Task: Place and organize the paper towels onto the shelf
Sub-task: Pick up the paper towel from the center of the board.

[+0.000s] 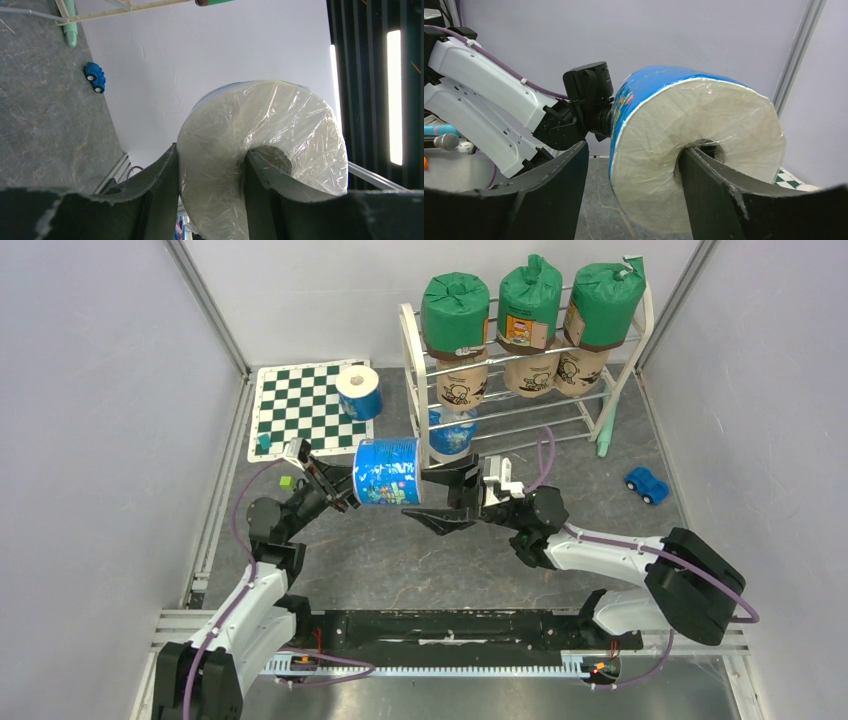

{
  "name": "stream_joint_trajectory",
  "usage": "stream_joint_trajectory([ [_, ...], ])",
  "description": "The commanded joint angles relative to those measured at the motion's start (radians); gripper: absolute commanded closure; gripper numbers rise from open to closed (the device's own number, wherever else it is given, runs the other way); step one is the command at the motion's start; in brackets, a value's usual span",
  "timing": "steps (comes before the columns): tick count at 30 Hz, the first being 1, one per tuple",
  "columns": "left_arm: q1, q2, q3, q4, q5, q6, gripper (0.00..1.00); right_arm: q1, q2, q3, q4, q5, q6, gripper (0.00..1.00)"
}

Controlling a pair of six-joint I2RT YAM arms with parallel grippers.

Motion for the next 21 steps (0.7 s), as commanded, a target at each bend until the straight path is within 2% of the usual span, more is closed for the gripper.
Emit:
stream_joint_trajectory([
  [1,-0.009,-0.01,0.013,0.048,0.022,0.028,0.64,0.009,0.01,0.046,0.049,-0.052,0.045,0.35],
  [6,-0.009,-0.001,0.02,0.039,0.036,0.068,0.51,0.01,-0.036,0.034,-0.025,-0.048,0.006,0.47],
  [12,-0.009,0.026,0.041,0.023,0.054,0.143,0.42,0.009,-0.09,0.015,-0.108,-0.047,-0.007,0.64],
  [16,-0.008,0.036,0.05,0.028,0.068,0.169,0.25,0.008,-0.125,-0.005,-0.142,-0.043,-0.009,0.73],
  [19,-0.003,0.029,0.057,-0.018,0.065,0.232,0.12,0.001,-0.161,-0.019,-0.189,-0.065,-0.005,0.84],
  [21,0.005,0.017,0.072,-0.092,0.066,0.29,0.09,-0.007,-0.191,-0.025,-0.251,-0.075,-0.02,0.87],
])
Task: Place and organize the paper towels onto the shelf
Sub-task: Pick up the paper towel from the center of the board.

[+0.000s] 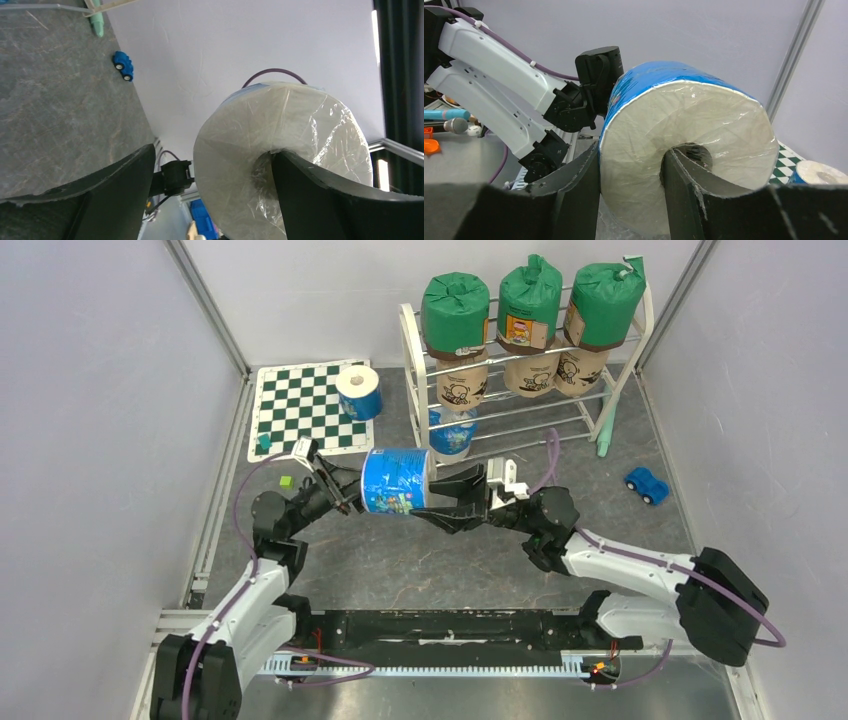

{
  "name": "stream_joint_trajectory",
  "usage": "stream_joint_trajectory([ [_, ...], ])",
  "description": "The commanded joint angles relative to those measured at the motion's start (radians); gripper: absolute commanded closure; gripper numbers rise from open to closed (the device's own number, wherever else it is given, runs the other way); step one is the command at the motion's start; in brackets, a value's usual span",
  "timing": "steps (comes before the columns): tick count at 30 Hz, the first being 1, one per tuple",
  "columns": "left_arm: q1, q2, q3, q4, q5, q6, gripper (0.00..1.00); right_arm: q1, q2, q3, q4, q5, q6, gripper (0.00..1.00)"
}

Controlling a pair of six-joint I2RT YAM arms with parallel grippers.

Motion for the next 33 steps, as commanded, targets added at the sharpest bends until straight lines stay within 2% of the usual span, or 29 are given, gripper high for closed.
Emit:
stream_joint_trajectory([
  [1,0.019,-0.032,0.081,-0.132,-0.002,0.189,0.08,-0.008,-0.101,-0.013,-0.126,-0.066,-0.03,0.9],
  [3,0.036,-0.064,0.124,-0.29,-0.002,0.311,0.08,-0.018,-0.153,-0.006,-0.289,-0.047,-0.105,0.93],
  [5,0.05,-0.106,0.184,-0.516,-0.027,0.48,0.07,-0.025,-0.207,0.013,-0.522,0.018,-0.201,1.0],
  [9,0.054,-0.153,0.333,-0.972,-0.19,0.834,0.05,-0.036,-0.29,0.067,-0.917,0.198,-0.339,1.0],
  [11,0.054,-0.153,0.403,-1.126,-0.291,0.967,0.05,-0.039,-0.319,0.087,-1.043,0.265,-0.376,1.0],
  [15,0.054,-0.161,0.503,-1.318,-0.514,1.164,0.05,-0.043,-0.319,0.164,-1.281,0.388,-0.428,1.0],
  [18,0.052,-0.191,0.51,-1.364,-0.658,1.228,0.05,-0.042,-0.235,0.27,-1.452,0.437,-0.467,0.99],
  [20,0.051,-0.213,0.482,-1.354,-0.701,1.237,0.05,-0.043,-0.154,0.338,-1.543,0.453,-0.497,0.98],
  [23,0.051,-0.234,0.439,-1.335,-0.715,1.244,0.05,-0.042,-0.017,0.444,-1.647,0.45,-0.545,0.94],
  [29,0.048,-0.272,0.386,-1.315,-0.729,1.252,0.05,-0.033,0.237,0.66,-1.839,0.44,-0.643,0.94],
  [33,0.046,-0.288,0.381,-1.314,-0.751,1.25,0.05,-0.01,0.34,0.733,-1.902,0.45,-0.699,0.92],
])
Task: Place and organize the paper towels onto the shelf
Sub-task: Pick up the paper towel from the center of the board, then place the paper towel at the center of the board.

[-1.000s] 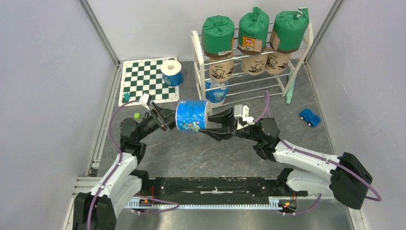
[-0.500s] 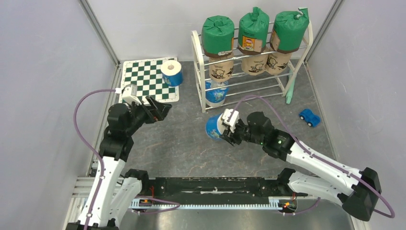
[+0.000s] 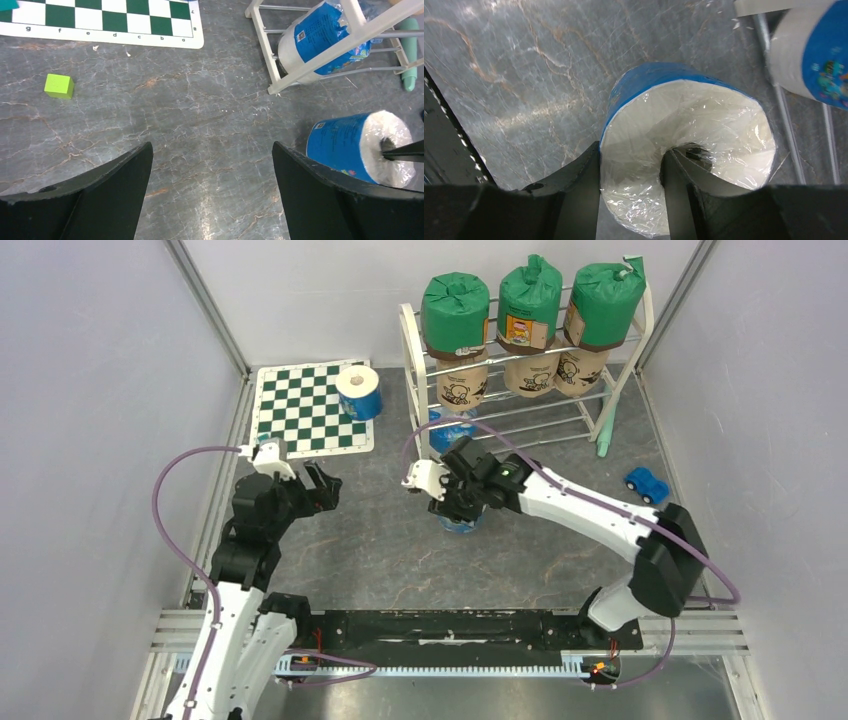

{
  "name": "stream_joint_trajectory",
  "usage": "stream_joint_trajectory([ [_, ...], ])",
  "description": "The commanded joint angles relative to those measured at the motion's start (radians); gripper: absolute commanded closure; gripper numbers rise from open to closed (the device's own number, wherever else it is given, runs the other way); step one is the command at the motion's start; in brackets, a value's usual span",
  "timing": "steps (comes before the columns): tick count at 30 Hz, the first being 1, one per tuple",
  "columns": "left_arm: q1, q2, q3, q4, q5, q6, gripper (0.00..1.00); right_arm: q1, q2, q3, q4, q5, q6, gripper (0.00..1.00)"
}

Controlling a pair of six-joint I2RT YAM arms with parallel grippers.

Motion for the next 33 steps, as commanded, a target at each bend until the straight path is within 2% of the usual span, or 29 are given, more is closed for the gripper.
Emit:
stream_joint_trajectory([
  [1,-0.004,-0.024,-0.005,0.022,-0.044,0.055,0.05,0.029,0.068,0.102,-0.109,0.013,-0.102,0.9],
  [6,-0.013,-0.027,-0.009,0.023,-0.049,0.058,0.05,0.054,0.144,0.137,-0.149,-0.015,-0.144,0.8],
  [11,-0.017,-0.023,-0.012,0.029,-0.015,0.058,0.06,0.066,0.194,0.151,-0.182,0.021,-0.156,0.62],
  [17,-0.018,-0.017,-0.012,0.031,-0.003,0.058,0.06,0.085,0.162,0.145,-0.178,0.055,-0.161,0.24],
  [18,-0.018,-0.015,-0.011,0.032,0.003,0.059,0.06,0.087,0.151,0.143,-0.175,0.057,-0.161,0.1],
  [19,-0.018,-0.012,-0.013,0.036,0.013,0.059,0.05,0.089,0.134,0.137,-0.164,0.058,-0.16,0.02],
  [27,-0.018,-0.001,-0.014,0.042,0.045,0.055,0.05,0.09,-0.034,0.084,-0.081,0.1,-0.06,0.02],
  [33,-0.018,0.022,-0.011,0.049,0.084,0.043,0.05,0.089,-0.27,-0.109,0.123,0.187,0.13,0.02],
])
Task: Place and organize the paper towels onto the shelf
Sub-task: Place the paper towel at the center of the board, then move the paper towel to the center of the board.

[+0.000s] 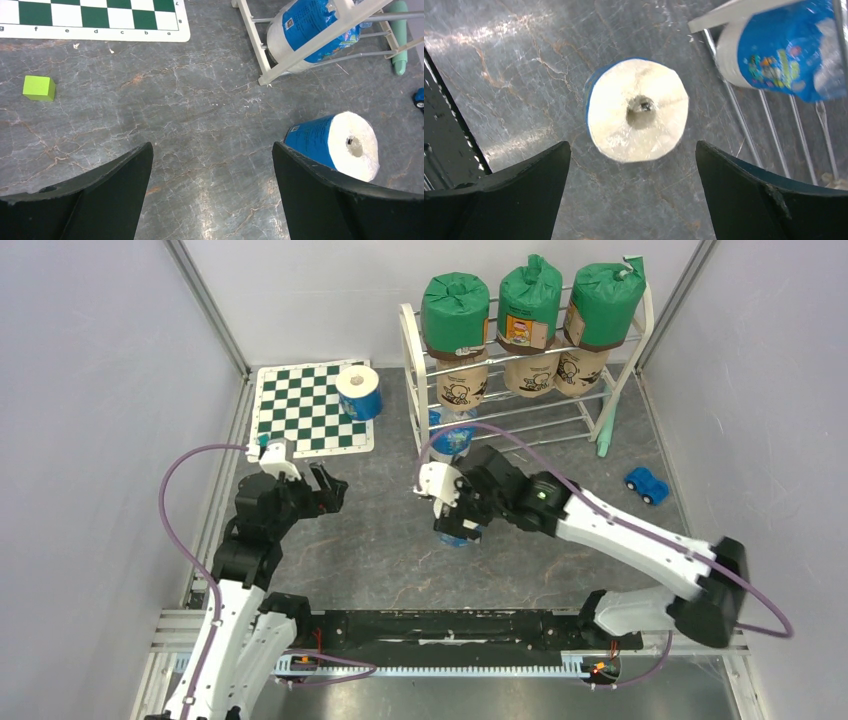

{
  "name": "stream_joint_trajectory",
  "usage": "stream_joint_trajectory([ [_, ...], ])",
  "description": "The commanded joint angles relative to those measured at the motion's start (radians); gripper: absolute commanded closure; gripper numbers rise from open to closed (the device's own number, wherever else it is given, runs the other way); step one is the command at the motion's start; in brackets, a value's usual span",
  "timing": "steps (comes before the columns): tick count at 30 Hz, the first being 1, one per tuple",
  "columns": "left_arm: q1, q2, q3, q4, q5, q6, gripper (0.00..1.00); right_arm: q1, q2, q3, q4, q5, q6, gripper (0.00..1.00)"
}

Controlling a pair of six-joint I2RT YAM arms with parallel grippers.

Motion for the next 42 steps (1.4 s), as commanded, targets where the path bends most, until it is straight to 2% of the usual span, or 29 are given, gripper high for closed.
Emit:
stream_joint_trajectory([
  [1,-0.003,0.022,0.001,0.045,0.054,0.026,0.05,0.003,-0.181,-0.175,0.202,0.084,0.182,0.02],
  [6,-0.003,0.047,0.009,0.046,0.067,0.024,0.05,0.002,-0.32,-0.407,0.354,0.157,0.348,0.02],
  [10,-0.003,0.054,0.011,0.046,0.057,0.026,0.05,0.002,-0.36,-0.547,0.463,0.164,0.453,0.02],
  [14,-0.003,0.051,0.012,0.046,0.056,0.028,0.05,0.002,-0.376,-0.652,0.619,0.198,0.489,0.02],
  [18,-0.003,0.042,0.006,0.039,0.049,0.029,0.05,-0.001,-0.358,-0.708,0.771,0.314,0.489,0.02],
  [22,-0.003,0.027,-0.002,0.037,0.043,0.03,0.05,-0.038,-0.315,-0.712,0.826,0.436,0.486,0.02],
  [25,-0.003,0.021,-0.001,0.035,0.04,0.029,0.05,-0.102,-0.302,-0.72,0.858,0.464,0.477,0.02],
  [32,-0.003,0.014,-0.003,0.033,0.035,0.031,0.05,-0.272,-0.284,-0.732,0.93,0.47,0.488,0.02],
  [34,-0.003,0.012,-0.004,0.034,0.035,0.031,0.05,-0.286,-0.285,-0.713,0.916,0.459,0.477,0.02],
  [39,-0.003,0.013,-0.004,0.032,0.03,0.031,0.05,-0.286,-0.365,-0.705,0.875,0.257,0.438,0.02],
  [42,-0.003,0.02,-0.003,0.032,0.03,0.029,0.05,-0.285,-0.4,-0.707,0.817,0.137,0.476,0.02],
])
